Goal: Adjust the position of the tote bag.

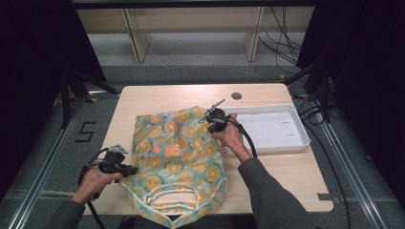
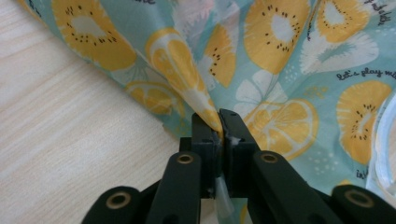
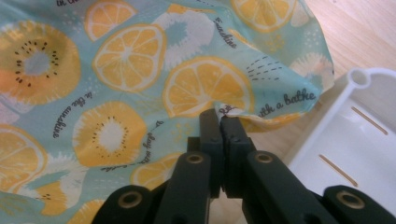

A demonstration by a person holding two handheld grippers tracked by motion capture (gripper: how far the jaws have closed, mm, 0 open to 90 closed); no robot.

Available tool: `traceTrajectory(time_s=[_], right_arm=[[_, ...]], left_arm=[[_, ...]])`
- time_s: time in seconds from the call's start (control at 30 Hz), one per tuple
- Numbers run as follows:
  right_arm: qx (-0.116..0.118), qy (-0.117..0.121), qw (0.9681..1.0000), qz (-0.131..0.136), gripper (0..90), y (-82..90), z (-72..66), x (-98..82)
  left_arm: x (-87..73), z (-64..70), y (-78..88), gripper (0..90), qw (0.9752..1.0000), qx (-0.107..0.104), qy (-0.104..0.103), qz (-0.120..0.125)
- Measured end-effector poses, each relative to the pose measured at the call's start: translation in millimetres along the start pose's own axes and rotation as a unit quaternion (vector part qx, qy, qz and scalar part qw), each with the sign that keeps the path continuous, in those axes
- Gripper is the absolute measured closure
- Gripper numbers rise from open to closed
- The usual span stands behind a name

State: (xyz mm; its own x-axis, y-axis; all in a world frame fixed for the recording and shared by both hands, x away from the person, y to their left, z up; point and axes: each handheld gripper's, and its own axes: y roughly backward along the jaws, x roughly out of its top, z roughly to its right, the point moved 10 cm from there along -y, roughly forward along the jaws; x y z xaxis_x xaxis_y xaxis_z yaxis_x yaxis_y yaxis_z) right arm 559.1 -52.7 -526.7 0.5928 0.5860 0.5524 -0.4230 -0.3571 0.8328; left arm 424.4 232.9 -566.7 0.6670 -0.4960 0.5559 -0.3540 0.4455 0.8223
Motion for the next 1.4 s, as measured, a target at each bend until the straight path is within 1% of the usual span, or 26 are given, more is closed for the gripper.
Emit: traceTrajectory(time_s=[0.1, 0.17, 0.2, 0.23, 0.3, 0.33, 0.4, 0.47, 0.5, 0.53, 0.6, 0.63, 0.77, 0.93, 0.97, 1.0, 1.03, 1.1, 1.13, 1.17, 1.2, 1.23, 1.27, 1.33, 1.37, 1.4], right_arm=[[-0.003, -0.003, 0.9999, 0.013, 81.2, 5.4, 2.6, -2.6], [-0.004, -0.001, 0.9998, 0.02, 75.3, 12.3, 3.1, -6.1], [0.0, -0.002, 0.9997, 0.022, 74.4, 15.3, 2.9, -8.7], [0.008, -0.012, 0.9996, 0.024, 73.3, 18.3, 1.5, -11.8], [0.012, -0.032, 0.9992, 0.023, 70.0, 25.1, 0.6, -17.9], [0.014, -0.033, 0.9991, 0.025, 68.4, 28.4, 0.6, -19.7], [0.022, -0.026, 0.9987, 0.037, 65.9, 36.5, -2.3, -25.0], [0.028, -0.025, 0.9983, 0.045, 64.3, 41.1, -5.0, -28.0], [0.027, -0.024, 0.9975, 0.061, 63.4, 43.2, -6.6, -28.5], [0.028, -0.015, 0.998, 0.055, 63.1, 48.6, -7.4, -32.8], [0.035, -0.015, 0.997, 0.068, 61.3, 55.9, -12.9, -37.3], [0.034, -0.013, 0.997, 0.069, 60.6, 58.9, -13.5, -39.2], [0.051, -0.005, 0.9963, 0.069, 58.2, 70.9, -22.0, -47.9], [0.062, -0.005, 0.9954, 0.073, 54.8, 75.8, -27.3, -58.1], [0.066, -0.011, 0.994, 0.086, 53.9, 74.8, -29.3, -58.7], [0.061, -0.019, 0.9953, 0.073, 53.6, 76.7, -28.4, -63.0], [0.069, -0.029, 0.995, 0.066, 53.2, 80.8, -31.9, -67.0], [0.071, -0.013, 0.9936, 0.087, 52.5, 81.2, -32.4, -67.2], [0.079, -0.012, 0.9938, 0.078, 52.2, 85.3, -34.7, -71.3], [0.084, -0.01, 0.9915, 0.098, 52.1, 86.0, -38.3, -70.6], [0.093, -0.011, 0.9919, 0.086, 51.6, 90.5, -41.1, -74.4], [0.101, -0.004, 0.9904, 0.094, 50.7, 92.3, -45.7, -76.1], [0.102, -0.003, 0.99, 0.097, 50.6, 93.8, -48.2, -77.9], [0.113, 0.003, 0.9896, 0.089, 50.5, 101.4, -57.2, -85.5], [0.122, 0.018, 0.9879, 0.095, 50.0, 103.6, -62.9, -88.2], [0.13, 0.013, 0.9866, 0.098, 50.0, 104.7, -68.6, -89.9]], left_arm=[[2.6, 0.6, -0.7, 80.8, 0.9999, 0.001, -0.001, 0.012], [1.5, -0.2, 2.1, 76.4, 1.0, 0.003, 0.005, 0.003], [5.2, -1.3, 0.3, 74.9, 0.9996, 0.008, 0.007, 0.025], [2.9, -1.5, 3.3, 72.6, 0.9999, 0.007, 0.011, 0.009], [6.7, -2.6, 3.1, 67.7, 0.9994, 0.014, 0.014, 0.03], [5.7, -2.0, 6.2, 64.9, 0.9996, 0.01, 0.018, 0.019], [8.0, -2.0, 9.4, 52.1, 0.9991, 0.017, 0.03, 0.026], [10.8, -2.2, 14.1, 47.6, 0.9985, 0.025, 0.029, 0.039], [12.2, -0.9, 16.9, 44.4, 0.998, 0.027, 0.036, 0.044], [13.0, 0.2, 19.9, 41.5, 0.9977, 0.029, 0.039, 0.047], [13.6, 3.4, 27.1, 37.9, 0.9975, 0.031, 0.037, 0.052], [16.0, 4.9, 29.3, 36.8, 0.9963, 0.035, 0.041, 0.067], [16.3, 14.2, 40.3, 33.1, 0.9956, 0.032, 0.035, 0.081], [12.2, 29.2, 51.0, 31.2, 0.9967, 0.026, 0.019, 0.074], [12.3, 31.7, 51.9, 31.1, 0.9967, 0.025, 0.017, 0.075], [13.0, 34.4, 53.3, 31.1, 0.9968, 0.024, 0.002, 0.076], [13.2, 37.1, 53.8, 31.1, 0.9968, 0.022, 0.001, 0.077], [13.6, 43.6, 53.4, 31.0, 0.9968, 0.016, -0.005, 0.079], [13.1, 47.4, 53.1, 30.8, 0.9969, 0.014, -0.009, 0.077], [12.8, 49.5, 53.0, 30.9, 0.9969, 0.012, -0.013, 0.076], [11.9, 53.5, 52.3, 30.8, 0.997, 0.011, -0.009, 0.076], [11.9, 54.9, 52.2, 30.9, 0.9968, 0.014, -0.012, 0.078], [11.0, 55.8, 53.3, 30.9, 0.9967, 0.014, -0.031, 0.073], [11.0, 60.9, 53.4, 30.9, 0.9964, 0.013, -0.021, 0.082], [10.0, 61.5, 54.3, 30.8, 0.9965, 0.011, -0.026, 0.079], [9.3, 61.4, 54.8, 30.8, 0.9963, 0.014, -0.031, 0.079]])
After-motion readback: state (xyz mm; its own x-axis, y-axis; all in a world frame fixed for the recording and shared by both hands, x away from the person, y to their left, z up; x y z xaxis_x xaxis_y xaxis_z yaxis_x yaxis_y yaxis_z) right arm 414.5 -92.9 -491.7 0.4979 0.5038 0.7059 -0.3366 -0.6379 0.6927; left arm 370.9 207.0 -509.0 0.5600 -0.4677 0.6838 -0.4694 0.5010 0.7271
